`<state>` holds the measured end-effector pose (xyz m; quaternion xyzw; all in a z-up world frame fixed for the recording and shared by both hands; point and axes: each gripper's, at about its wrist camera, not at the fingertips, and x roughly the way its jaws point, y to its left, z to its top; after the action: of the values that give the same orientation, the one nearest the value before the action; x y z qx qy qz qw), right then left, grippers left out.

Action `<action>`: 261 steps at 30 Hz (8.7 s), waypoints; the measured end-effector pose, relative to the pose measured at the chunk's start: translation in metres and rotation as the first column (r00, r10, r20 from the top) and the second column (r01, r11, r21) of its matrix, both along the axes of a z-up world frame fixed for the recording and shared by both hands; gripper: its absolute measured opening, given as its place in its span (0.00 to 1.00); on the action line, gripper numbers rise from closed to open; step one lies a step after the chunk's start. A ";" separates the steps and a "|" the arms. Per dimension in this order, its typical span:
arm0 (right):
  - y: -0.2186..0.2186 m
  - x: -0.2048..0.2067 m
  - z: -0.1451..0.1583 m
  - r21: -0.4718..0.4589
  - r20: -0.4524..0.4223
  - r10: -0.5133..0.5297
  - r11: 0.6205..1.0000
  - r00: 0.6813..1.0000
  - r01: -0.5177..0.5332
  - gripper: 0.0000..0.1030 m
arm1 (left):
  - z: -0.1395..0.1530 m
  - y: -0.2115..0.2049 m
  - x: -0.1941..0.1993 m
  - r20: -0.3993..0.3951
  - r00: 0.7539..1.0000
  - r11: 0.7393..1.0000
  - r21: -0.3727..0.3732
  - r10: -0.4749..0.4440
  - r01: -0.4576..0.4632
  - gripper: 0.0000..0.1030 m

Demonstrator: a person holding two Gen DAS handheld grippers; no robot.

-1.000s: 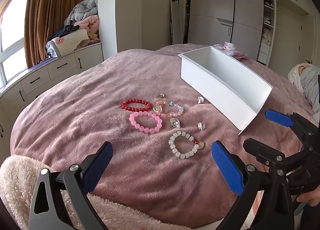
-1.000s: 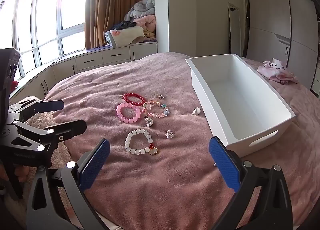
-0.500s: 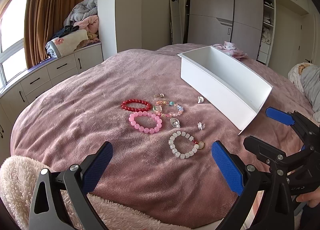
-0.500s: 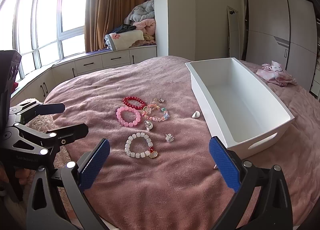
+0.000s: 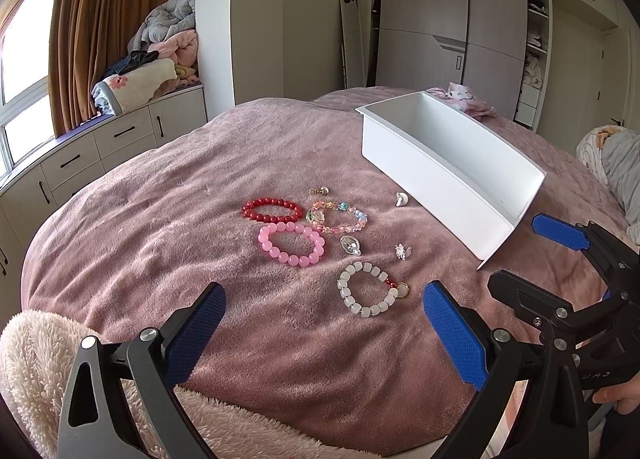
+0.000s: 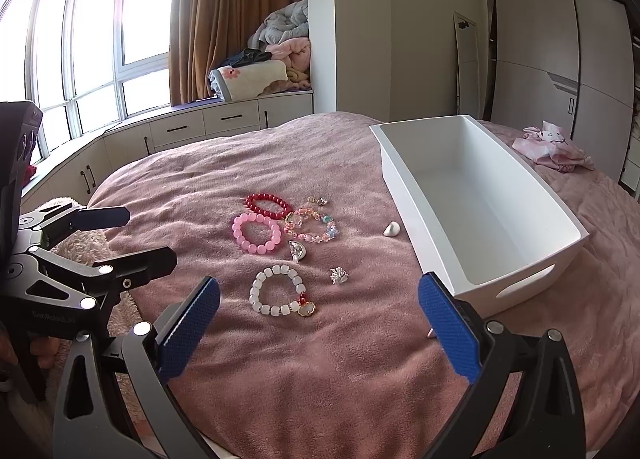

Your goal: Organize jewelry

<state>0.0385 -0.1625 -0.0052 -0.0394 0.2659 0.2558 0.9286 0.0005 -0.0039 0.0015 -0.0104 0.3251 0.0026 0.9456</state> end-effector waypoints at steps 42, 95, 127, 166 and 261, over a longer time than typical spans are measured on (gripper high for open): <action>-0.001 0.000 0.001 0.004 0.004 -0.002 1.000 1.000 0.002 0.95 | 0.003 -0.001 -0.002 0.008 1.000 1.000 0.001 -0.009 0.009 0.97; 0.035 0.064 -0.006 -0.058 -0.066 0.070 0.996 0.995 -0.073 0.95 | 0.038 0.036 0.085 -0.016 0.999 1.000 0.004 0.031 -0.031 0.97; 0.096 0.151 -0.084 -0.144 -0.302 0.213 0.954 0.929 -0.265 0.40 | -0.076 0.084 0.192 -0.430 0.903 0.996 -0.071 0.016 -0.052 0.70; 0.039 0.138 0.014 0.139 -0.088 0.231 0.966 0.969 -0.218 0.17 | 0.011 0.030 0.171 -0.238 0.955 0.983 -0.106 -0.174 0.153 0.16; -0.029 0.147 0.057 0.061 0.150 -0.047 0.997 0.988 0.038 0.92 | 0.135 0.005 0.198 0.068 0.992 0.993 0.065 -0.106 0.102 0.96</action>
<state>0.1859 -0.1910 0.0522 -0.0264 0.1878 0.2397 0.9522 0.1985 0.0009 0.1370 0.0354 0.2912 -0.0370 0.9553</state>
